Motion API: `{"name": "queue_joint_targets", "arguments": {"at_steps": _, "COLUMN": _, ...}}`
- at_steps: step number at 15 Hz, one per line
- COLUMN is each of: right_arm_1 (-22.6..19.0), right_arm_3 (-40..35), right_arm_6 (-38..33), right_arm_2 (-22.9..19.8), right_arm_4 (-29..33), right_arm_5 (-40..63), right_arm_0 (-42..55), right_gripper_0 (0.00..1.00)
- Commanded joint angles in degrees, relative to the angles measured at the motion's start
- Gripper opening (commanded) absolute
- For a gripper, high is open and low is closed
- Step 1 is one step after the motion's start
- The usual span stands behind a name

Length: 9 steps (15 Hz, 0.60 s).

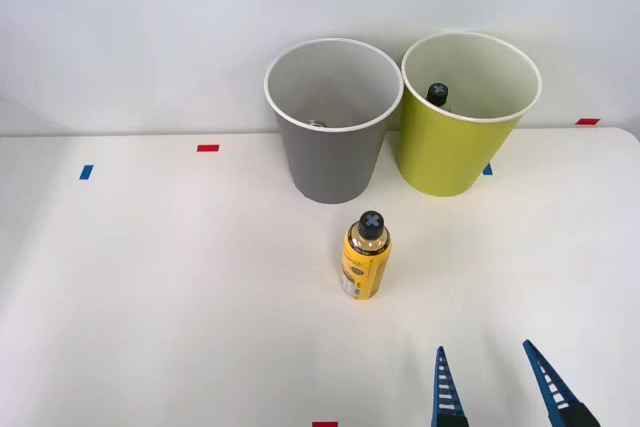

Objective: Put cans in the gray bin, plastic bottles in the light green bin

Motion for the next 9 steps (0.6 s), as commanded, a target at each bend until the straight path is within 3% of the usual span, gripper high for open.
{"name": "queue_joint_targets", "arguments": {"at_steps": 1, "right_arm_1": 0.00, "right_arm_3": 0.00, "right_arm_6": 0.00, "right_arm_2": 0.00, "right_arm_4": 0.00, "right_arm_5": 0.00, "right_arm_0": 0.00, "right_gripper_0": 1.00}}
{"name": "queue_joint_targets", "arguments": {"at_steps": 8, "right_arm_1": 0.00, "right_arm_3": 0.00, "right_arm_6": 0.00, "right_arm_2": 0.00, "right_arm_4": 0.00, "right_arm_5": 0.00, "right_arm_0": 0.00, "right_gripper_0": 1.00}}
{"name": "queue_joint_targets", "arguments": {"at_steps": 9, "right_arm_1": -0.70, "right_arm_3": 2.64, "right_arm_6": 0.35, "right_arm_2": 0.18, "right_arm_4": 0.00, "right_arm_5": 0.00, "right_arm_0": -0.79, "right_gripper_0": 1.00}}
